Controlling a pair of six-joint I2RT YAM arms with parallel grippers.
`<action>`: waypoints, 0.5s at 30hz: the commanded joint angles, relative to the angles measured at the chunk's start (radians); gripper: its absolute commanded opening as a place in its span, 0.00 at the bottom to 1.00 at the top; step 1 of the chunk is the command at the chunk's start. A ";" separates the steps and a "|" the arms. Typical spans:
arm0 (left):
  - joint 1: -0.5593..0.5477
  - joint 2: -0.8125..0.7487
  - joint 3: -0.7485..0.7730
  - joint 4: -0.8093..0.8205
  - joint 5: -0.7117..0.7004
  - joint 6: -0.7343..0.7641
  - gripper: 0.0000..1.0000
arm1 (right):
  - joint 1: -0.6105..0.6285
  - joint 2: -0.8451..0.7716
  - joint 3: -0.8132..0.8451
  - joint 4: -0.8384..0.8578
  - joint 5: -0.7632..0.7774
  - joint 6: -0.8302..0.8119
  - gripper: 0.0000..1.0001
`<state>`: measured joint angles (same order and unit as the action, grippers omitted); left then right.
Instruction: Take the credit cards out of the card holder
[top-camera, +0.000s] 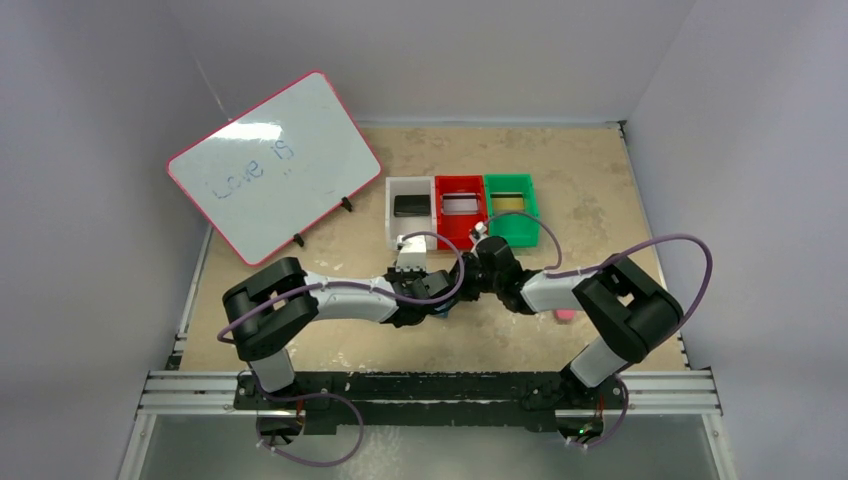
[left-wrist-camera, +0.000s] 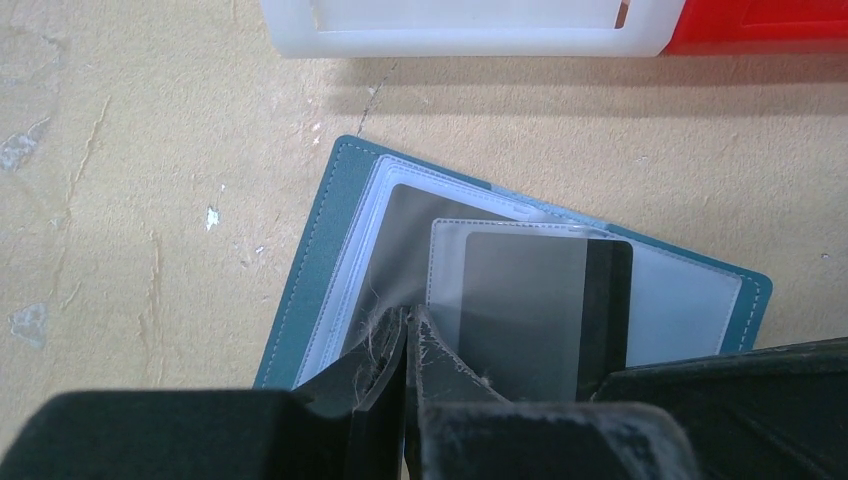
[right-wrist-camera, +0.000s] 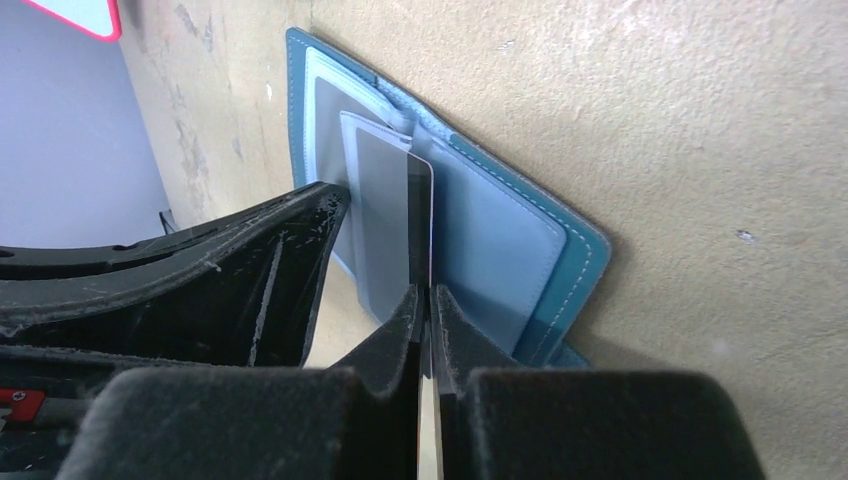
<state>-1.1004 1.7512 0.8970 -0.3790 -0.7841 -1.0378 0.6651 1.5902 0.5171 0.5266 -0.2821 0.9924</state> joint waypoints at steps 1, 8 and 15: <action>0.020 0.113 -0.101 -0.120 0.194 0.002 0.00 | -0.012 -0.016 -0.027 0.032 -0.005 -0.005 0.07; 0.020 0.104 -0.110 -0.098 0.203 0.001 0.00 | -0.024 -0.025 -0.064 0.086 -0.022 0.003 0.00; 0.020 0.068 -0.113 -0.069 0.223 0.017 0.00 | -0.025 0.041 -0.093 0.262 -0.075 0.070 0.22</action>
<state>-1.1007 1.7370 0.8719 -0.3363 -0.7891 -1.0275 0.6456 1.5940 0.4362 0.6590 -0.3122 1.0218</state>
